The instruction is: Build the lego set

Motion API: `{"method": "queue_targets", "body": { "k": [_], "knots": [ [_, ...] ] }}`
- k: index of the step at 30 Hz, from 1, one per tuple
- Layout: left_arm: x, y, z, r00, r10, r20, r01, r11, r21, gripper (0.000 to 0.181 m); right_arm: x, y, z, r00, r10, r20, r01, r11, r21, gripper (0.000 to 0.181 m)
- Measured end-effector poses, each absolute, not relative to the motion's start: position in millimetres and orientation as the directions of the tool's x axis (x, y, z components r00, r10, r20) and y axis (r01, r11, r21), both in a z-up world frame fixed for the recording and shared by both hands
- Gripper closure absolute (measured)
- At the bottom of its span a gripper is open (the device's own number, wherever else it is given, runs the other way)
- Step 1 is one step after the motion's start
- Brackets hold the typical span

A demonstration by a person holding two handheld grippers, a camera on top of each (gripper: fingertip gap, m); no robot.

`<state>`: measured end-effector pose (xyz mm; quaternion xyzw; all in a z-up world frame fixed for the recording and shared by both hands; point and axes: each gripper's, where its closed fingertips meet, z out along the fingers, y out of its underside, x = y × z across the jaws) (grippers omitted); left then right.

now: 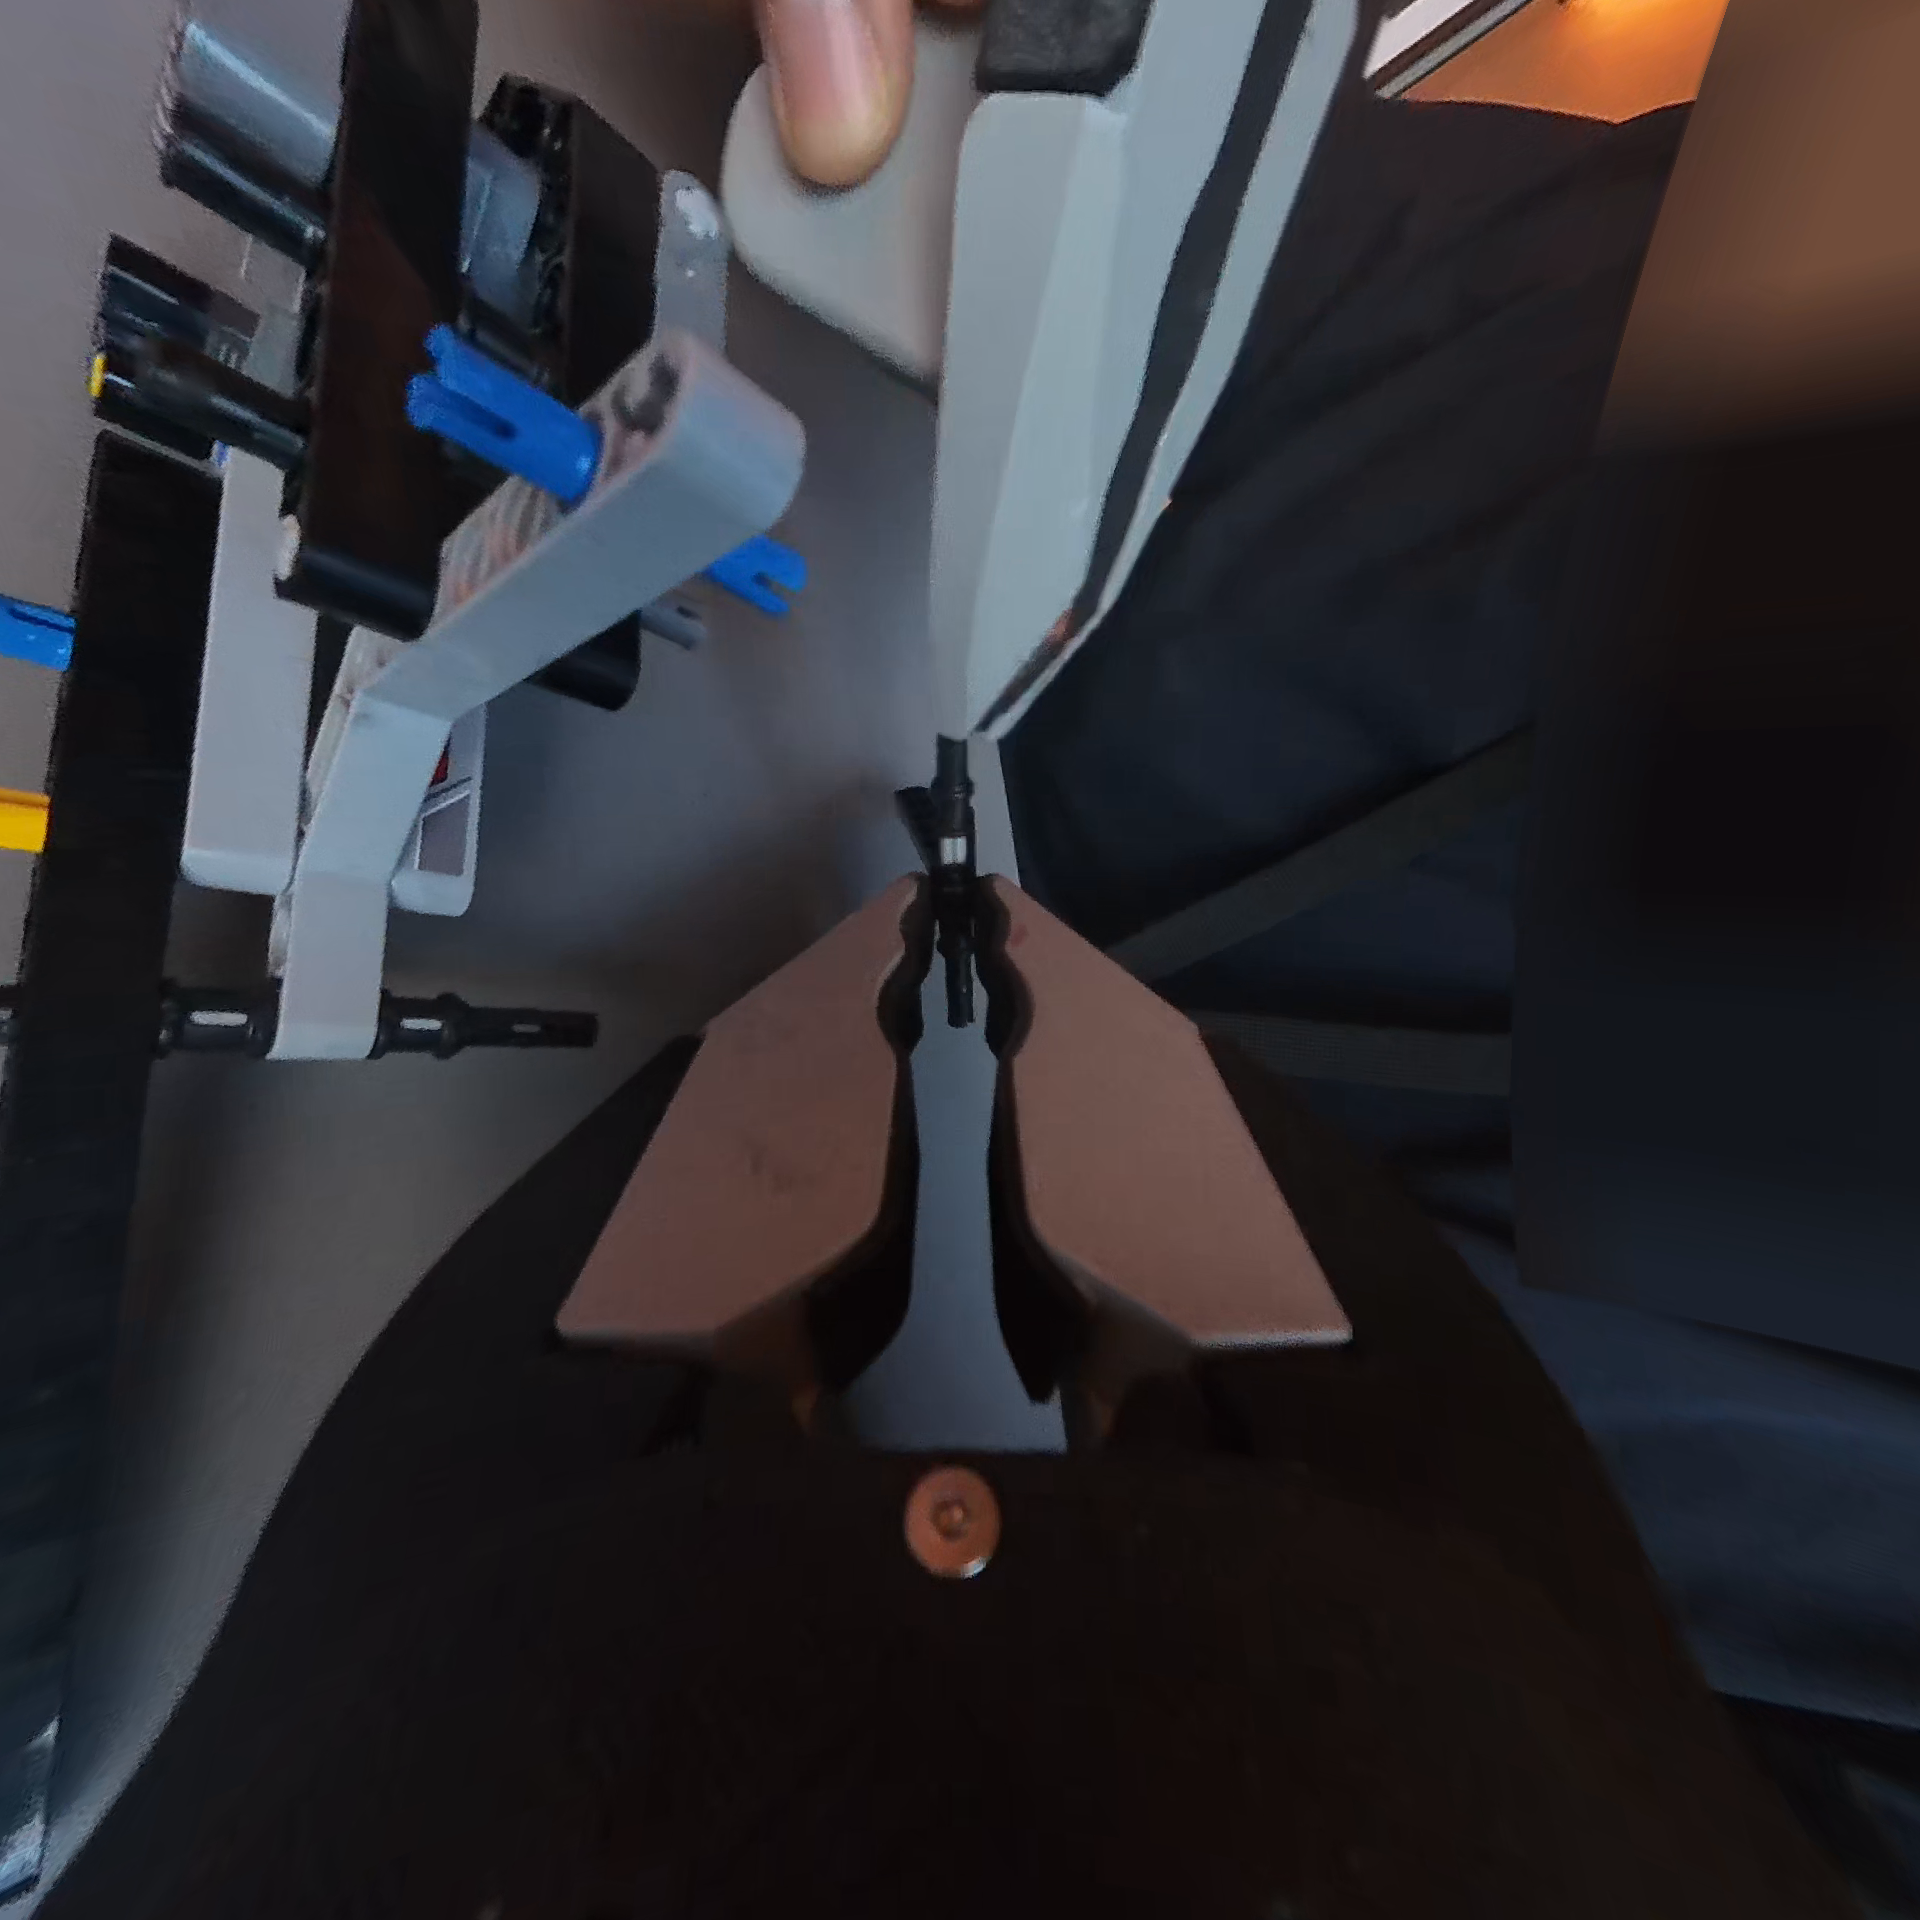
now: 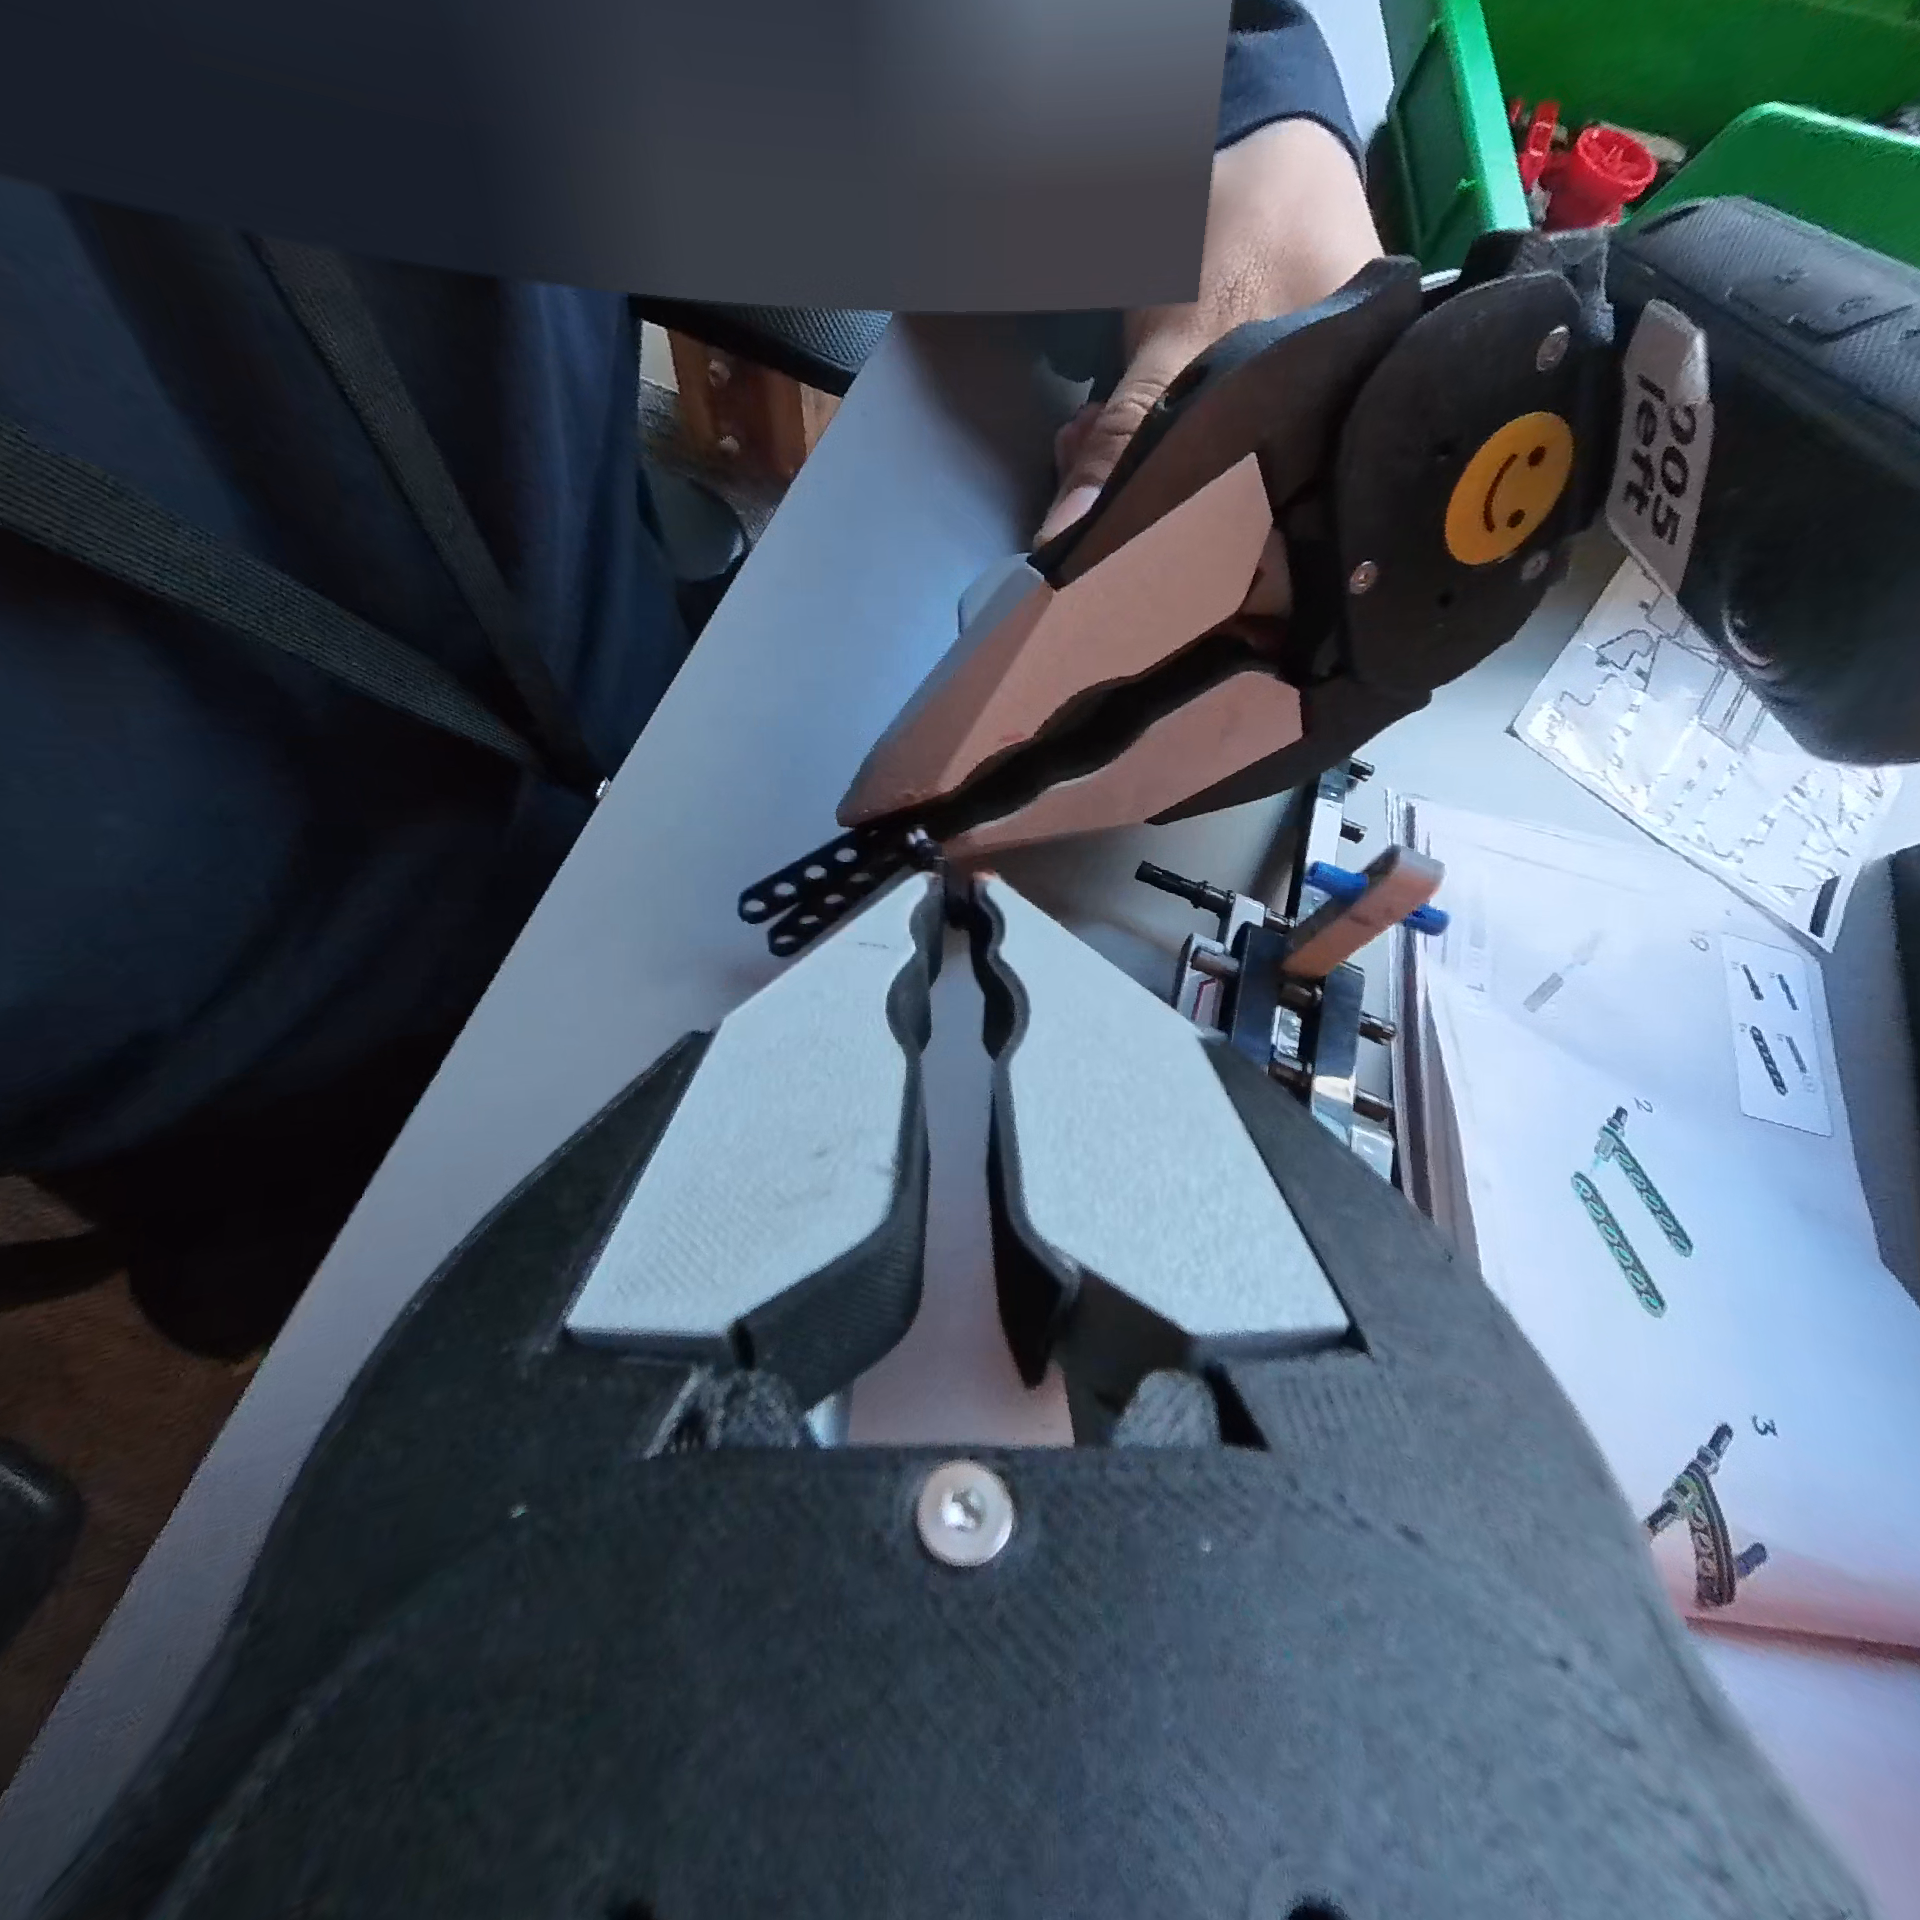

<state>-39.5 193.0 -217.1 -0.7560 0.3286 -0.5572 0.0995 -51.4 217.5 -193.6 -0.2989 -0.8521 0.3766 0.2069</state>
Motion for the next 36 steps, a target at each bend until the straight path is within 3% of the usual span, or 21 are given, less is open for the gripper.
{"method": "queue_targets", "body": {
  "k": [9, 13, 16, 18, 22, 30, 36],
  "knots": [
    [-42, 199, -219, 0.192, -0.58, 0.792, -0.359, -0.792, -0.494, 0.176, -51, 214, -216, -0.75, 0.646, 0.142, 0.373, 0.59, -0.716, 0.181],
    [-54, 204, -228, 0.264, -0.578, 0.772, -0.366, -0.801, -0.474, 0.176, -42, 235, -228, -0.691, 0.716, 0.104, 0.489, 0.568, -0.662, 0.174],
    [-58, 207, -229, 0.28, -0.585, 0.762, -0.357, -0.8, -0.483, 0.176, -31, 259, -212, -0.569, 0.812, 0.129, 0.522, 0.478, -0.706, 0.174],
    [-56, 204, -230, 0.272, -0.599, 0.753, -0.377, -0.786, -0.49, 0.176, -18, 267, -203, -0.493, 0.869, 0.049, 0.544, 0.352, -0.762, 0.167],
    [-52, 200, -226, 0.243, -0.652, 0.718, -0.399, -0.742, -0.539, 0.176, -3, 272, -222, -0.38, 0.918, -0.109, 0.648, 0.18, -0.74, 0.158],
    [-49, 206, -215, 0.238, -0.776, 0.584, -0.371, -0.628, -0.684, 0.176, -23, 246, -239, -0.343, 0.934, -0.103, 0.661, 0.162, -0.732, 0.158],
    [-53, 209, -211, 0.271, -0.866, 0.42, -0.38, -0.497, -0.78, 0.176, -28, 237, -244, -0.366, 0.928, -0.077, 0.648, 0.194, -0.736, 0.179]
  ]
}}
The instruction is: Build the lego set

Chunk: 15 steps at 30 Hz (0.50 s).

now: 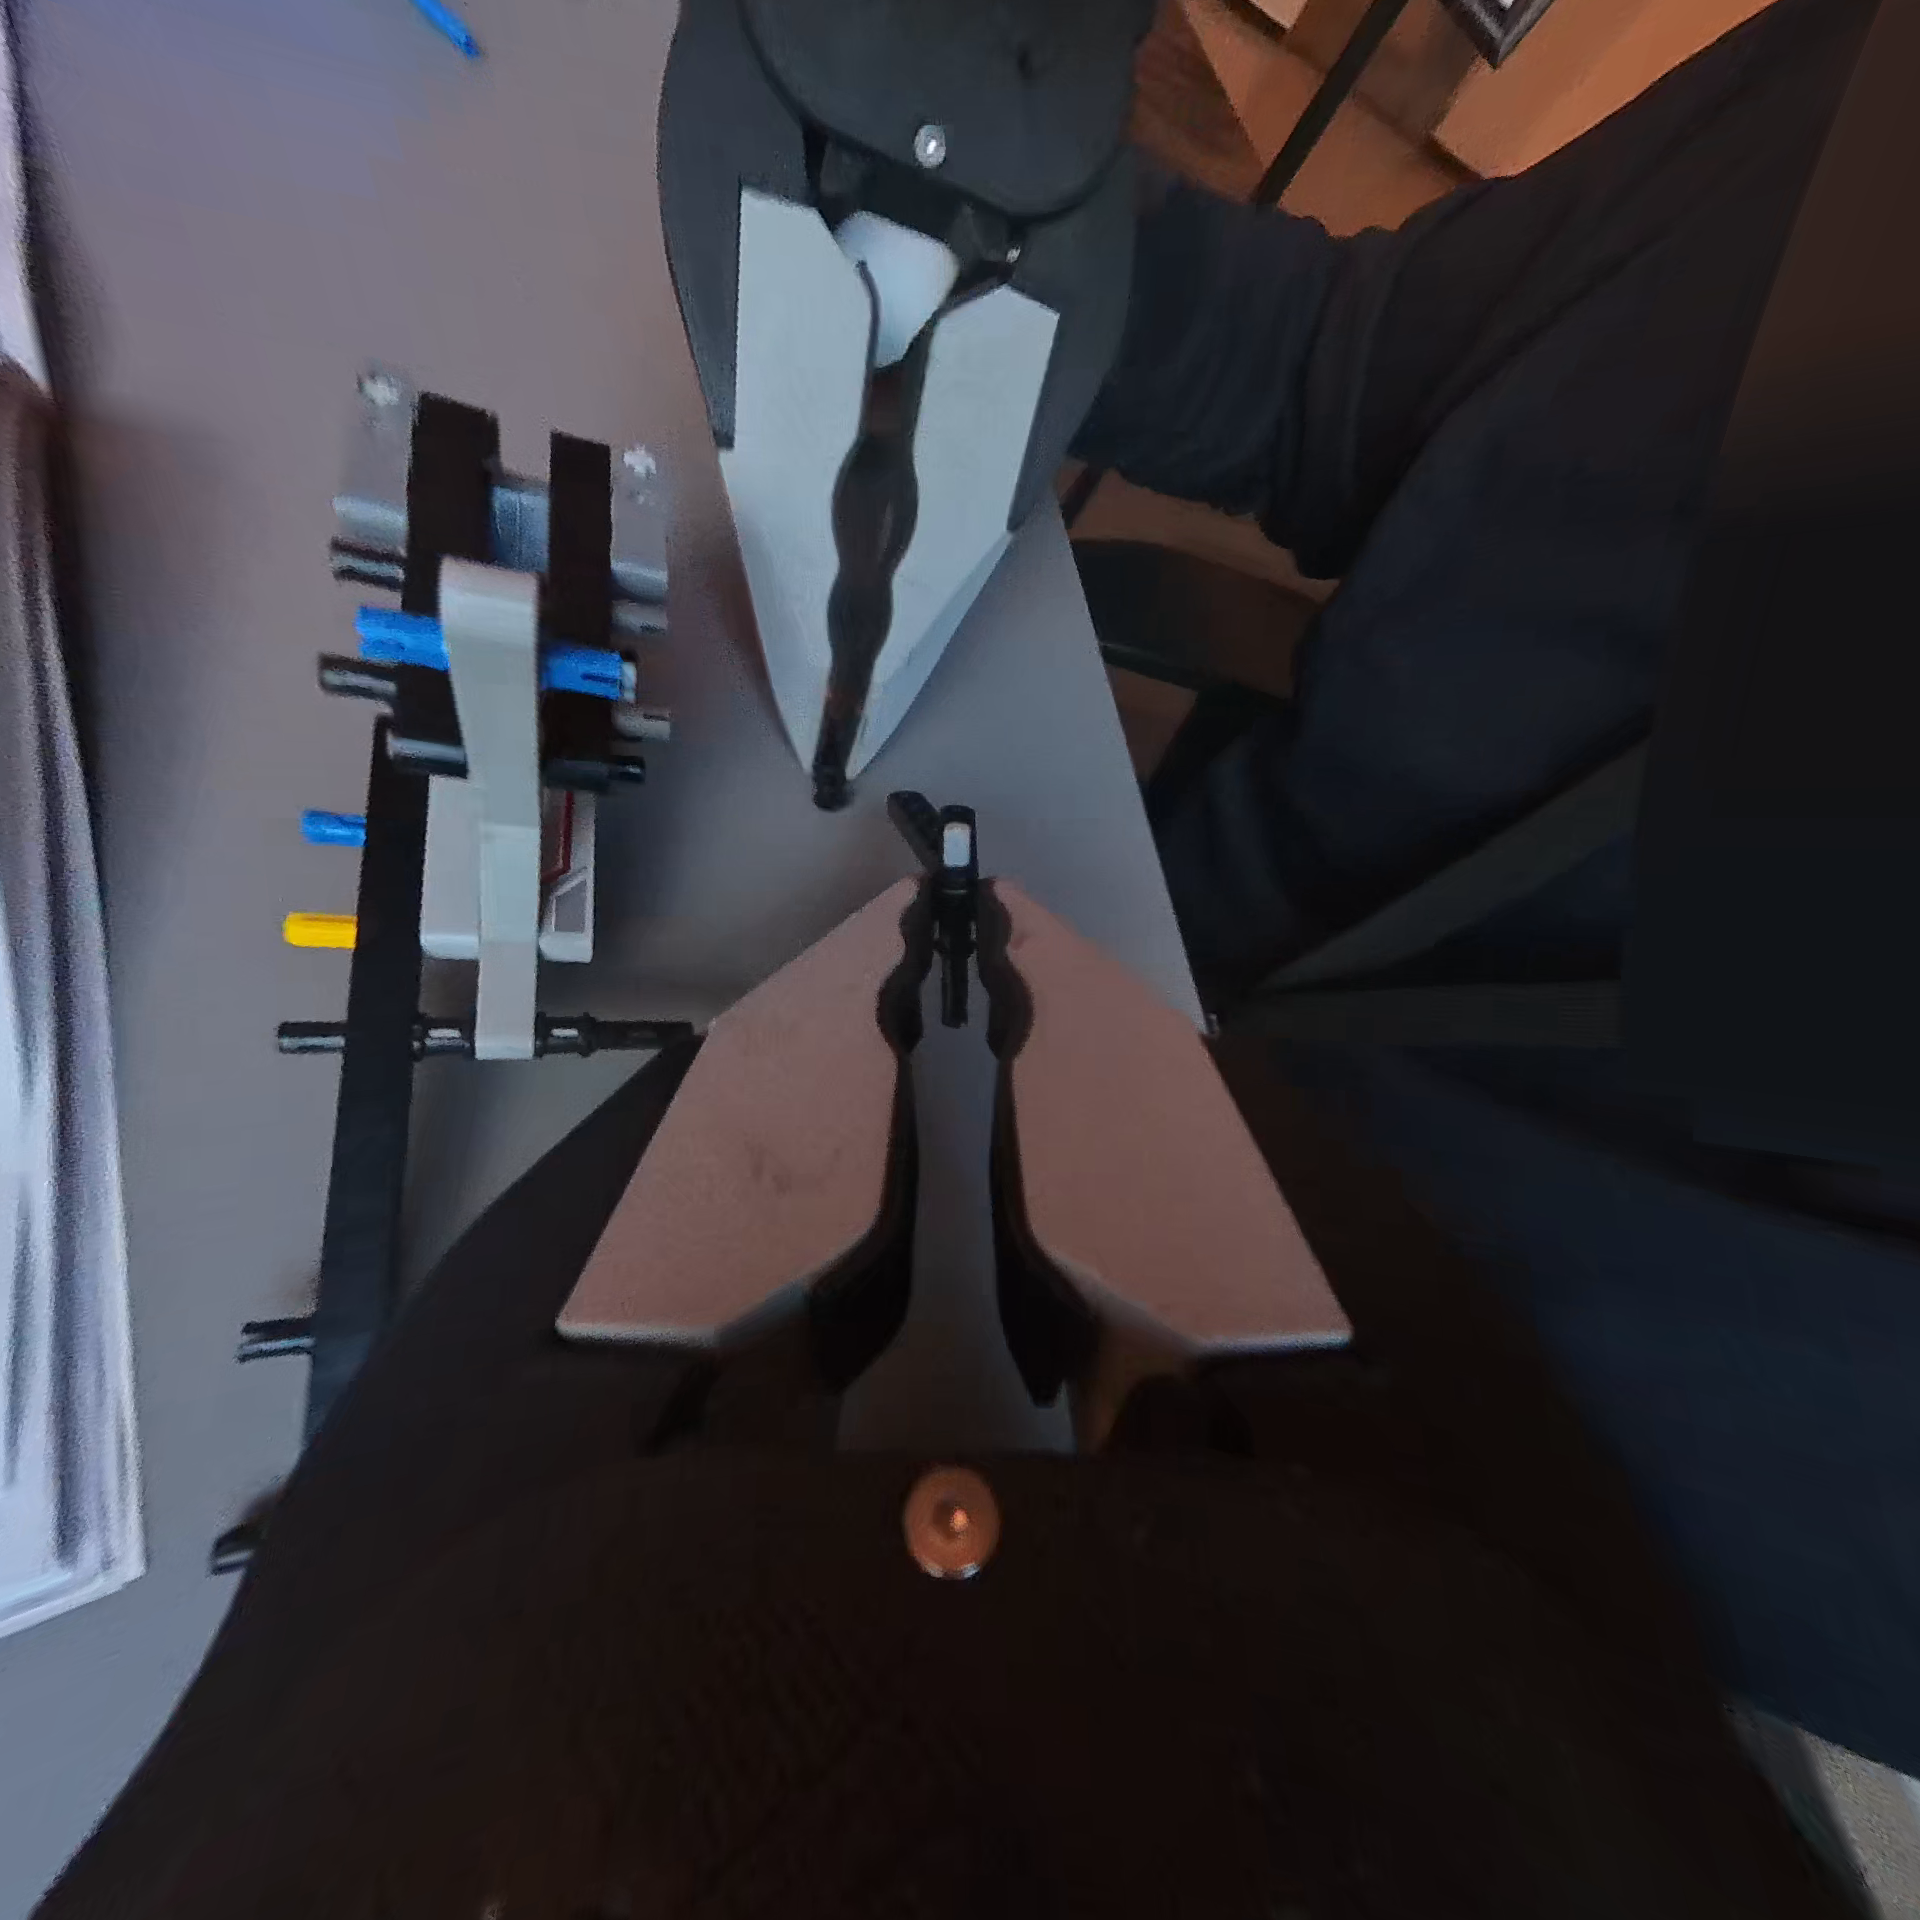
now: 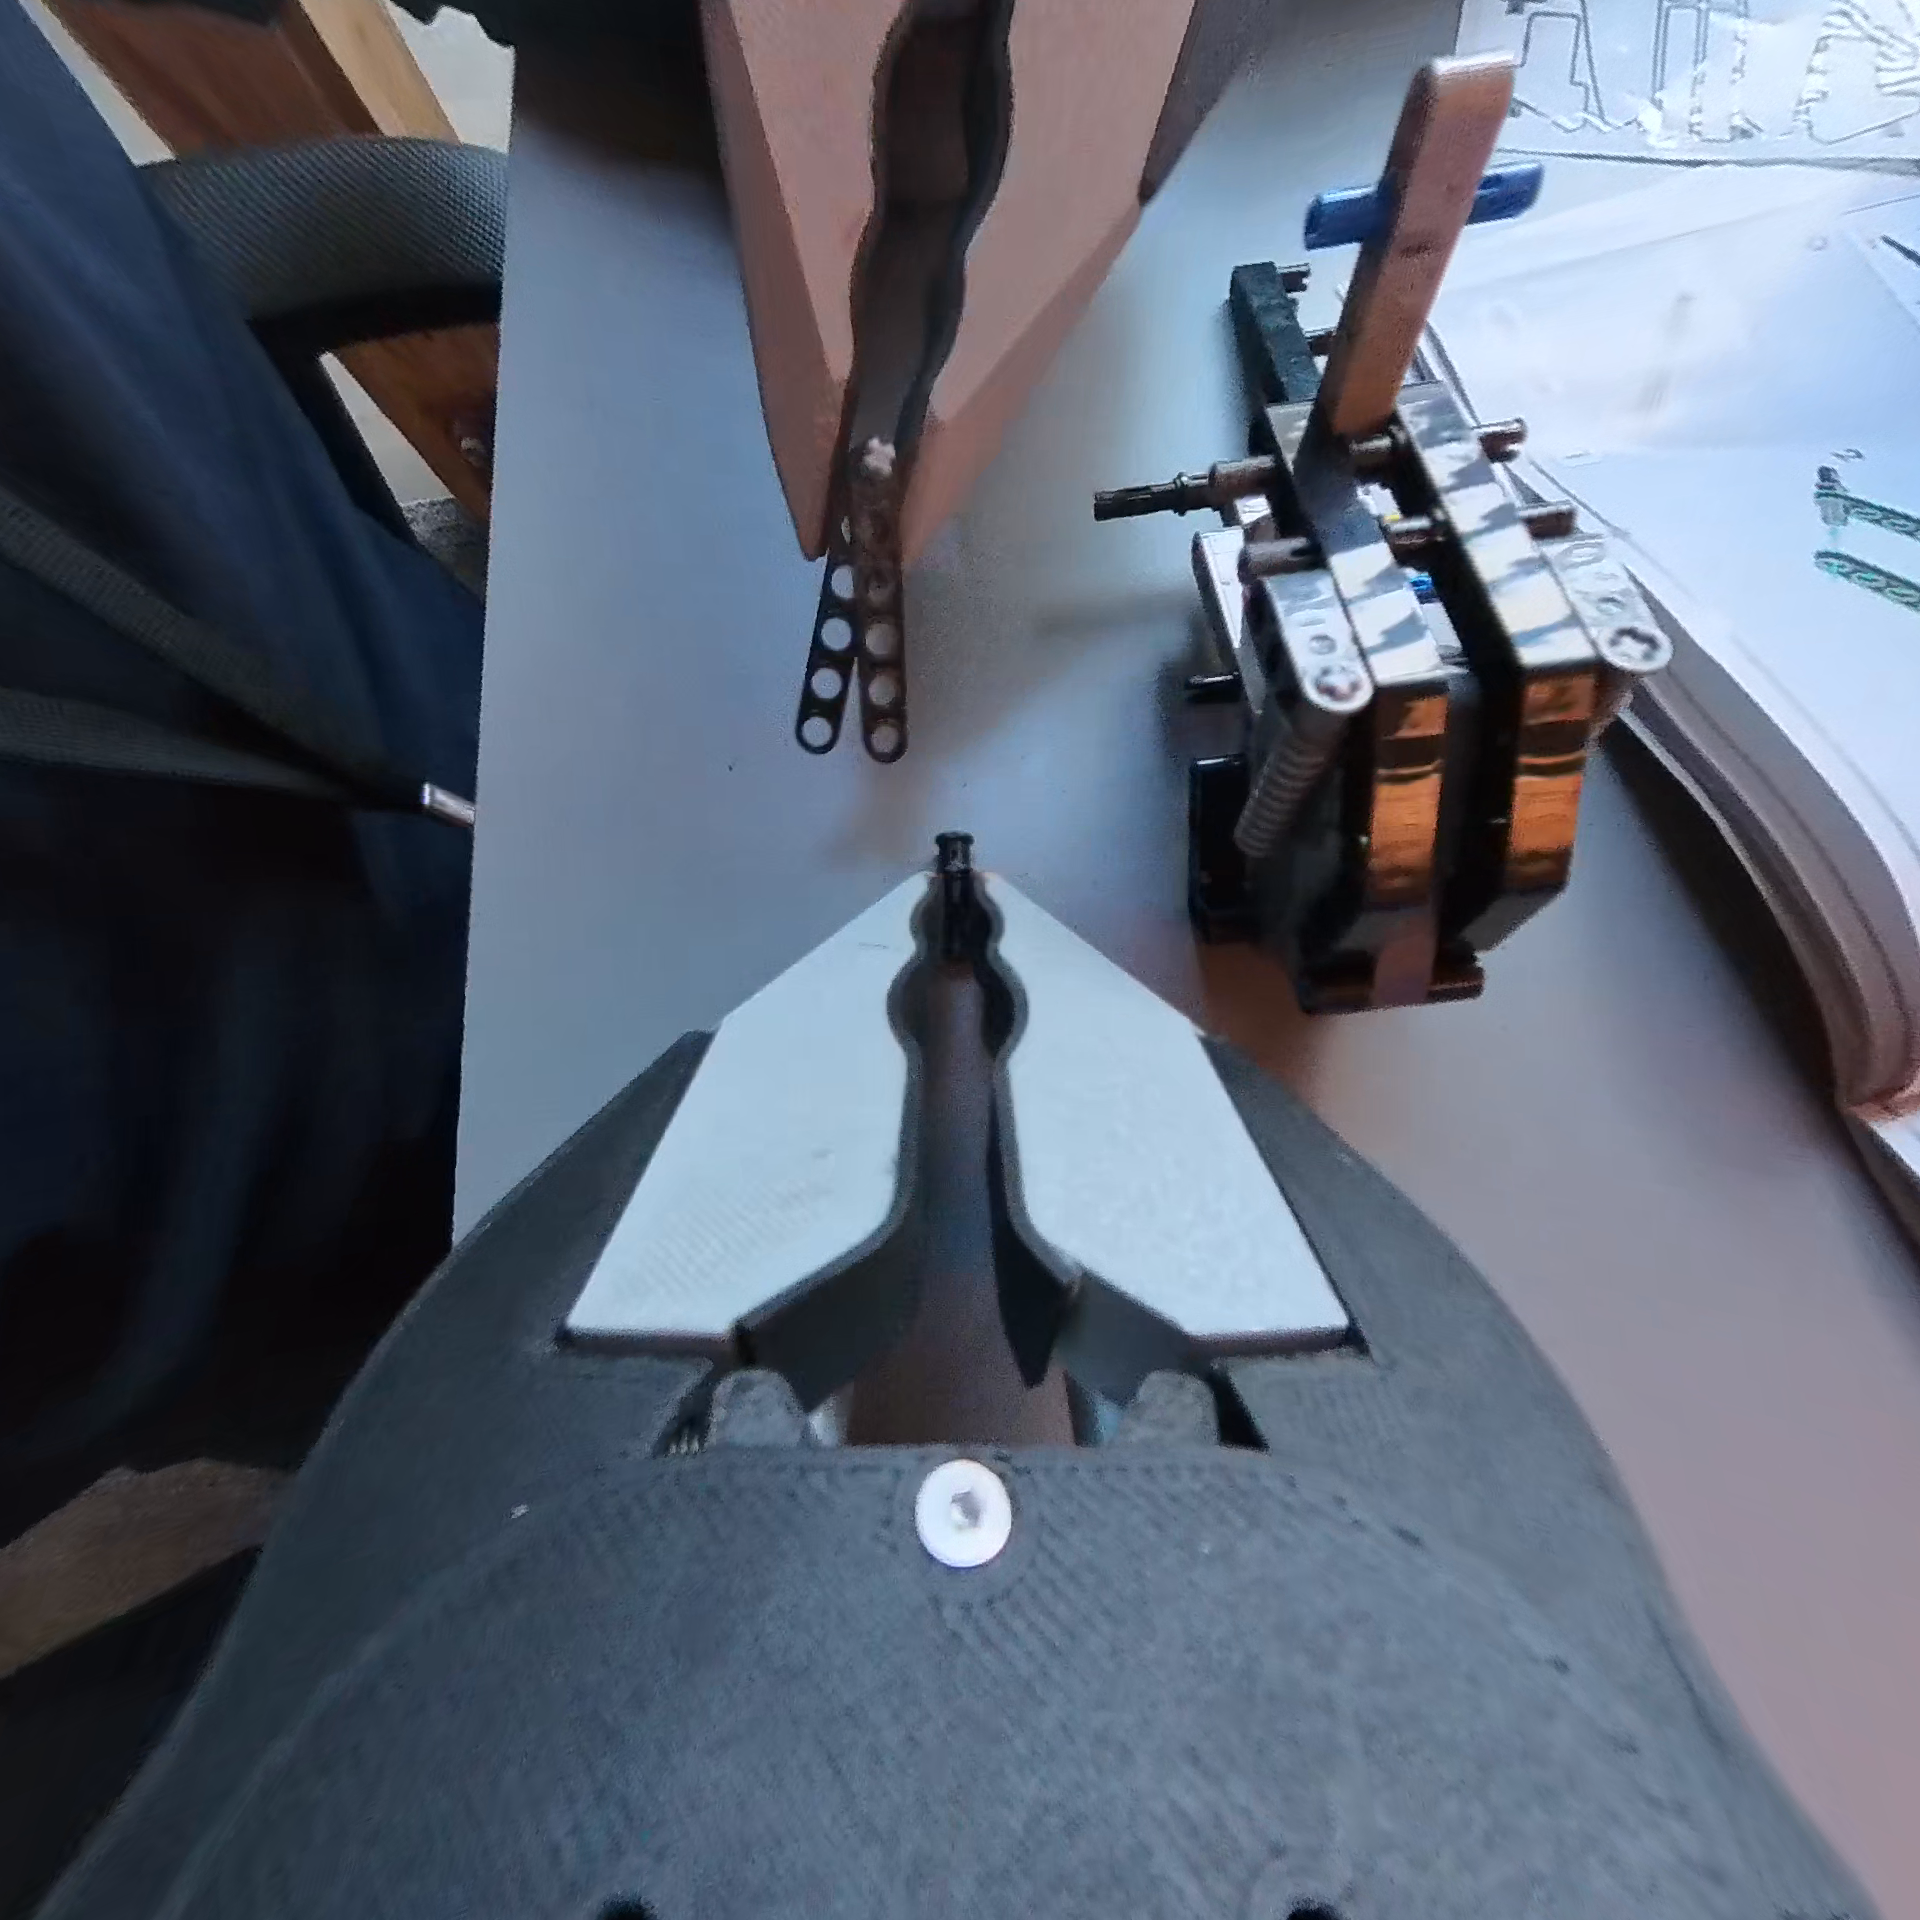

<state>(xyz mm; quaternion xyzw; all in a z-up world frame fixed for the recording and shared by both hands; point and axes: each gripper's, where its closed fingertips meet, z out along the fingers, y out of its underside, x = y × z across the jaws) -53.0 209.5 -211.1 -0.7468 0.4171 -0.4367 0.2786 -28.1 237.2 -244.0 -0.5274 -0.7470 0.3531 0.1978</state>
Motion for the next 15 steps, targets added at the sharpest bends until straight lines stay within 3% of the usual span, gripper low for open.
{"method": "queue_targets", "body": {
  "k": [4, 7, 15],
  "knots": [
    [-53, 214, -216, 0.318, -0.88, 0.353, -0.403, -0.463, -0.79, 0.176, -30, 244, -241, -0.341, 0.939, -0.053, 0.644, 0.192, -0.74, 0.179],
    [-53, 217, -230, 0.368, -0.858, 0.358, -0.457, -0.503, -0.734, 0.175, -31, 236, -207, -0.408, 0.908, -0.097, 0.528, 0.148, -0.836, 0.18],
    [-43, 210, -218, 0.296, -0.823, 0.485, -0.384, -0.568, -0.728, 0.175, -41, 228, -192, -0.517, 0.818, -0.254, 0.493, 0.042, -0.869, 0.181]
  ]
}}
